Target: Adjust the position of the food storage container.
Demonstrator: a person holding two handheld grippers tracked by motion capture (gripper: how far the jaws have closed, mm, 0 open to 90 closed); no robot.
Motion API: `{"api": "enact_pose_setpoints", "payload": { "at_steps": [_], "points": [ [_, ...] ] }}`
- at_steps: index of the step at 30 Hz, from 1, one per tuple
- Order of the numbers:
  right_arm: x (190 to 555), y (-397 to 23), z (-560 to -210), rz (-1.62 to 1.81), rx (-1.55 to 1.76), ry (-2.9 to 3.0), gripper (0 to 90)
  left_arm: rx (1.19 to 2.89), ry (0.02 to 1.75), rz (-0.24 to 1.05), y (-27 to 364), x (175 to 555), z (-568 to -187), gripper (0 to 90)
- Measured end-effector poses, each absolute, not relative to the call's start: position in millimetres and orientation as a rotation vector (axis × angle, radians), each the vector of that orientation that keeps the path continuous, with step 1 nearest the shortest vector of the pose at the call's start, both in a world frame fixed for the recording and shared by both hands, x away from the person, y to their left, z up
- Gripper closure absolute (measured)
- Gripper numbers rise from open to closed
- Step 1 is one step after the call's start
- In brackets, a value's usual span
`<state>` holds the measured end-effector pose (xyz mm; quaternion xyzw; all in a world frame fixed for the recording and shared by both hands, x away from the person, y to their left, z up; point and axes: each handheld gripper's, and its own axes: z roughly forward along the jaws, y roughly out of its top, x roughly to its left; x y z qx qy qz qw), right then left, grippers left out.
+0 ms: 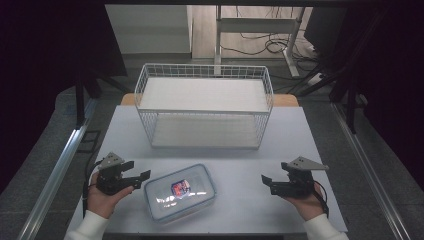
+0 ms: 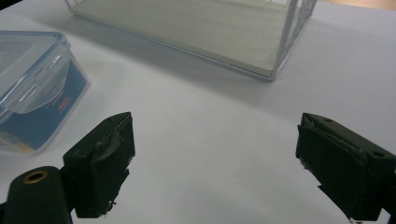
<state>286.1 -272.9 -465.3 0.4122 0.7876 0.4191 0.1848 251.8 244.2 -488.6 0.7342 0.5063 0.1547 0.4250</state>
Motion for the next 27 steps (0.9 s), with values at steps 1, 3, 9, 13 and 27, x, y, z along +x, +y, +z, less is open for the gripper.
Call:
{"api": "enact_pose_setpoints", "payload": {
  "at_steps": [1,3,9,13,27],
  "points": [
    [286.1,-273.7,-465.8,1.175,1.167,2.217,12.1,1.837,1.265,0.385,244.1,252.3,-488.4,24.4],
    [286.3,-275.0,-466.9,1.170,1.167,2.218,12.3,1.839,1.261,0.384,243.3,252.6,-487.8,24.6],
    [283.4,-268.8,-466.4,1.172,1.135,2.224,12.3,1.864,1.220,0.411,239.6,248.7,-478.5,25.2],
    [282.7,-266.0,-468.3,1.155,1.118,2.241,12.4,1.885,1.183,0.397,235.8,246.0,-469.2,26.7],
    [281.8,-263.9,-469.8,1.117,1.082,2.245,13.5,1.945,1.082,0.336,214.5,236.1,-450.7,26.3]
  ]
}}
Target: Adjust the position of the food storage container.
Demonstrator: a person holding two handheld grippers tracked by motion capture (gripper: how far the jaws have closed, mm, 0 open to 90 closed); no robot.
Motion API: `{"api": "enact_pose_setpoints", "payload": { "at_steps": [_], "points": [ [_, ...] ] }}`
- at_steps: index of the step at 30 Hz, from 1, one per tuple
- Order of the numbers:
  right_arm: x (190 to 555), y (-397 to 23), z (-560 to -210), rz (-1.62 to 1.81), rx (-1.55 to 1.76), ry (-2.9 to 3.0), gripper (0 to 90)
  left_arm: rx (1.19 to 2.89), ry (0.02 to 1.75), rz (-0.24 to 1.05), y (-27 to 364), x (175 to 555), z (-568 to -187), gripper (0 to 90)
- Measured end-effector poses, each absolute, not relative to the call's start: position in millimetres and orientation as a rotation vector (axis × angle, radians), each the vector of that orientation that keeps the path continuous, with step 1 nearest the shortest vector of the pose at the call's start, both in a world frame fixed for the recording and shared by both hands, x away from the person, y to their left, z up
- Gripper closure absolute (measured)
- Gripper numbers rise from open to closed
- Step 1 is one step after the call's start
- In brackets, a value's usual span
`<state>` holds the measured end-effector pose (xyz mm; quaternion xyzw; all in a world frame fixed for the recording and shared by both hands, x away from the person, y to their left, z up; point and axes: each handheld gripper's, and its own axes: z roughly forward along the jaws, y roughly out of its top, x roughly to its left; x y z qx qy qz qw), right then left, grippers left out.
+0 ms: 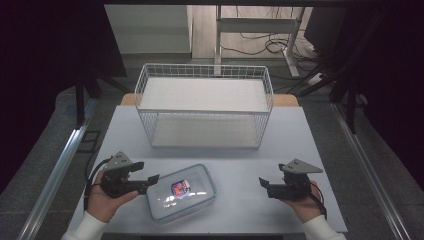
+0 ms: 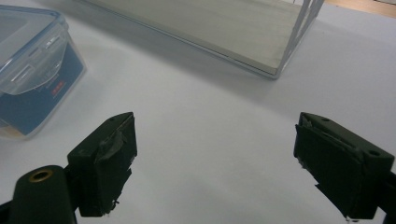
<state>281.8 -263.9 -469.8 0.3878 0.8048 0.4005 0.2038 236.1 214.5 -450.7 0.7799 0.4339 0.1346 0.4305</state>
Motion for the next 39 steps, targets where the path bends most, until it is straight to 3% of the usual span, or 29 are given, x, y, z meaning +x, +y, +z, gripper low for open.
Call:
{"api": "enact_pose_setpoints", "payload": {
  "at_steps": [8,12,27,39],
  "points": [
    [281.0,-262.4,-469.7,1.114,1.068,2.247,13.8,1.990,0.978,0.290,195.3,223.3,-436.9,30.5],
    [280.7,-262.0,-469.6,1.118,1.063,2.248,13.9,2.035,0.950,0.282,185.2,216.9,-432.1,36.6],
    [277.6,-255.5,-470.5,1.095,1.002,2.261,14.0,2.214,0.764,0.142,149.2,199.4,-434.7,83.2],
    [277.7,-254.9,-471.9,1.055,0.997,2.261,14.3,2.374,0.689,0.057,133.2,167.0,-461.4,89.6]
  ]
}}
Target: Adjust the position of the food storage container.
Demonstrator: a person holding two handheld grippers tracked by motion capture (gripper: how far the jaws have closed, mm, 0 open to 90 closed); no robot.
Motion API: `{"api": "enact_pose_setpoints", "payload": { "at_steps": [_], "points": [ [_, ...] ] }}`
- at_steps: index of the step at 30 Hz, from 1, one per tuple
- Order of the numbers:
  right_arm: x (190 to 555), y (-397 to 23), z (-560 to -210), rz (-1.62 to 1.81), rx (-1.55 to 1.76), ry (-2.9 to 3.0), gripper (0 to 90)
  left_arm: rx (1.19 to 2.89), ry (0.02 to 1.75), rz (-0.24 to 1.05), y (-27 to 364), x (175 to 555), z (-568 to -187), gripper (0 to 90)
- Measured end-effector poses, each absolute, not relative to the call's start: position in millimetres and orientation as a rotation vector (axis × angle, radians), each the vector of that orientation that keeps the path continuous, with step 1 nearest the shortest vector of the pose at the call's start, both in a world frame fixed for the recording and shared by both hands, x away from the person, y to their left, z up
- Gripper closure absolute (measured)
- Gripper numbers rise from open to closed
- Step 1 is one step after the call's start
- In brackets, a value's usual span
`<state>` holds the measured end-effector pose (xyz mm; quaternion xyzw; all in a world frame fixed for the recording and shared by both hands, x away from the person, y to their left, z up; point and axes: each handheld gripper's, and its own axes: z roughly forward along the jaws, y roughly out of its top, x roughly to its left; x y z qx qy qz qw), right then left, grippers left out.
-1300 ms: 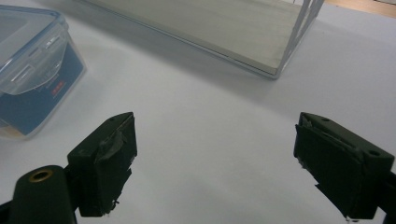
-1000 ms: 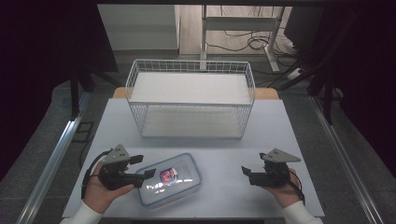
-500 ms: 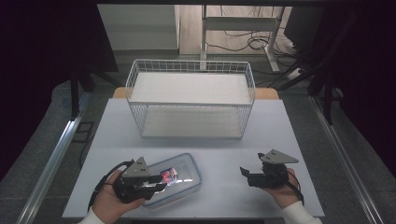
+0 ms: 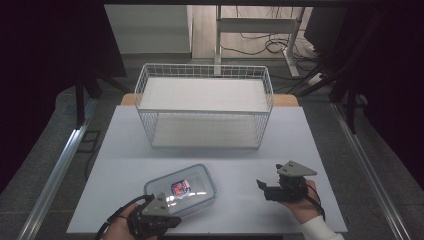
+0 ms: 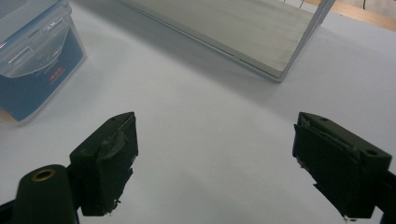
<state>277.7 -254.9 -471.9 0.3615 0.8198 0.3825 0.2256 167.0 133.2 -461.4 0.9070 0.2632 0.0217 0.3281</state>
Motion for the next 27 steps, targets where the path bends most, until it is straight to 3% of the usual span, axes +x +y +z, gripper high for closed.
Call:
{"api": "enact_pose_setpoints", "payload": {
  "at_steps": [10,27],
  "points": [
    [277.9,-253.3,-473.6,1.031,0.987,2.267,14.4,2.497,0.696,0.086,128.5,167.3,-479.2,89.7],
    [277.8,-253.7,-473.7,1.025,0.985,2.257,14.7,2.480,0.768,0.151,145.6,179.2,-483.8,90.0]
  ]
}}
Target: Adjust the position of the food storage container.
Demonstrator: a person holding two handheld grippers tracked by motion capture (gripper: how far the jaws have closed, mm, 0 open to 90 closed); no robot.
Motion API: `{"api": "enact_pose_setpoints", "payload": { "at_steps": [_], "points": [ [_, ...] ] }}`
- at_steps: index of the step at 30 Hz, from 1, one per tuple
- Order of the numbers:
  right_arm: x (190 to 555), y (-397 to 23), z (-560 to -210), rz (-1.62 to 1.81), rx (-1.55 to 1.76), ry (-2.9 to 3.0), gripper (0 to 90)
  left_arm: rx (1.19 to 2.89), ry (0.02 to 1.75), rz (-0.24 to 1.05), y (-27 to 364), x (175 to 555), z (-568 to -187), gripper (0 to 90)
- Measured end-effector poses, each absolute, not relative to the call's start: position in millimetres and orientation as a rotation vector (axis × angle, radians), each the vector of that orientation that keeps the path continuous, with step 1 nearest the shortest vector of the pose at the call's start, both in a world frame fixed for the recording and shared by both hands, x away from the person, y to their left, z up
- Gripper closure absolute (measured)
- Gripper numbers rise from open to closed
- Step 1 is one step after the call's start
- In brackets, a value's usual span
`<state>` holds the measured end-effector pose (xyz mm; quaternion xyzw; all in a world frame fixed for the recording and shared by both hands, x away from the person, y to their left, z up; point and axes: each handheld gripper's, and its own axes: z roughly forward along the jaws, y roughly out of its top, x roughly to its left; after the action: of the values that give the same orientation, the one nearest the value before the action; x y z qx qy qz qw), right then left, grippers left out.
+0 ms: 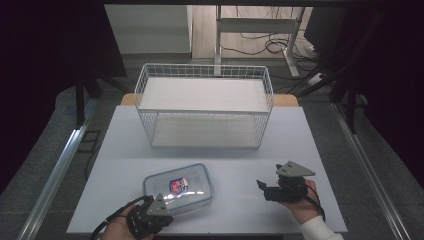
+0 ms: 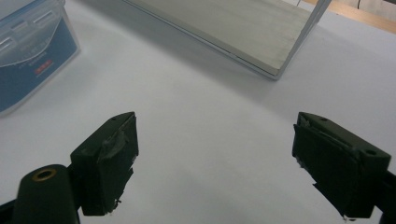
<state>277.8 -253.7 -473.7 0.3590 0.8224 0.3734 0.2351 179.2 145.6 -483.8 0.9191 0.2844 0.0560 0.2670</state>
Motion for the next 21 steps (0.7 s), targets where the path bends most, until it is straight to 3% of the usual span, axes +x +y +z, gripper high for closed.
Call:
{"api": "enact_pose_setpoints", "payload": {
  "at_steps": [21],
  "points": [
    [278.4,-253.5,-475.1,1.017,0.985,2.261,14.9,2.416,0.843,0.164,166.4,193.2,-485.1,90.0]
  ]
}}
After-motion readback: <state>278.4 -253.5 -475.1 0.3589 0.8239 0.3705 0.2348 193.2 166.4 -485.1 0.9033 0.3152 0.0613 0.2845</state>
